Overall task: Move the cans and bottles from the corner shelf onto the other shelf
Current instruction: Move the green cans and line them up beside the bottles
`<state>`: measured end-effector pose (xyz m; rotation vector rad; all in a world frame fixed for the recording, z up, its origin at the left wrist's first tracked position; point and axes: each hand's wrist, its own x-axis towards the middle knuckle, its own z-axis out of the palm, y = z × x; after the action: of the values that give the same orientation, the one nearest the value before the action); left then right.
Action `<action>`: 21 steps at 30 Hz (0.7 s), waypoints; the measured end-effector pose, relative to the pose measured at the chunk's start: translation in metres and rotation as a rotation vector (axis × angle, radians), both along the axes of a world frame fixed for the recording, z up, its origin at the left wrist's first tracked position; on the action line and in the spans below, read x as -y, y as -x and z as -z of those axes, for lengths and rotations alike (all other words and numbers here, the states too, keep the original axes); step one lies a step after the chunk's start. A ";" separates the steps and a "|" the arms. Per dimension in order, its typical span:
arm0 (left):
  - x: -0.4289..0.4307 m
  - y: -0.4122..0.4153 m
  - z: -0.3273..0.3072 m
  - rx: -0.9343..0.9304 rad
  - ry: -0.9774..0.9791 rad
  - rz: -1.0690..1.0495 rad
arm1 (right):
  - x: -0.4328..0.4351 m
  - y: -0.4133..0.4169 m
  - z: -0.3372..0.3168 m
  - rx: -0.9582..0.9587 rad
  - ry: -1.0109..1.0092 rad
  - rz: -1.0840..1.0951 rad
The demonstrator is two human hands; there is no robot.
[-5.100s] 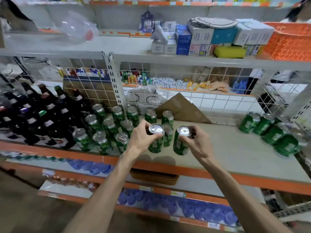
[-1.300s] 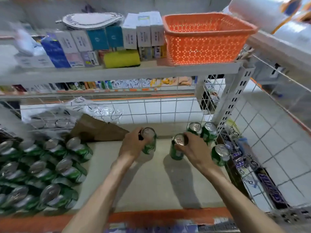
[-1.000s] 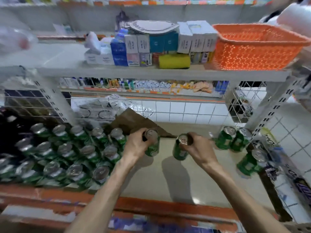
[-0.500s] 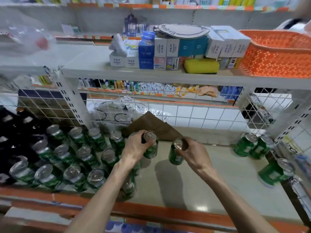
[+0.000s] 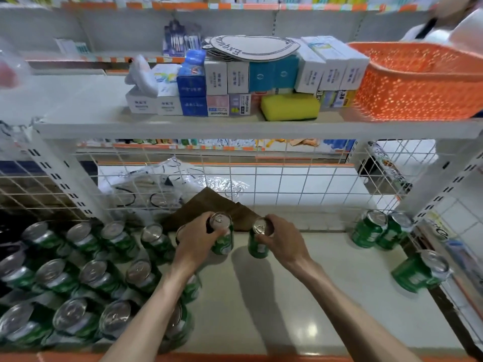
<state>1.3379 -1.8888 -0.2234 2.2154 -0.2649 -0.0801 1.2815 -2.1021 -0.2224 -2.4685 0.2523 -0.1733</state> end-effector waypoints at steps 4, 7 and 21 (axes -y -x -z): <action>0.008 -0.005 0.002 0.019 -0.010 0.002 | 0.005 -0.009 0.009 -0.004 -0.014 0.000; 0.010 -0.009 0.007 0.015 -0.024 0.006 | 0.007 -0.015 0.015 -0.012 -0.015 -0.008; 0.012 -0.017 0.032 -0.032 -0.045 0.056 | 0.020 -0.022 0.031 -0.070 -0.004 -0.039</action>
<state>1.3552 -1.9011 -0.2559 2.2498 -0.3108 -0.1530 1.3036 -2.1219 -0.2533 -2.4765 0.2340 -0.0696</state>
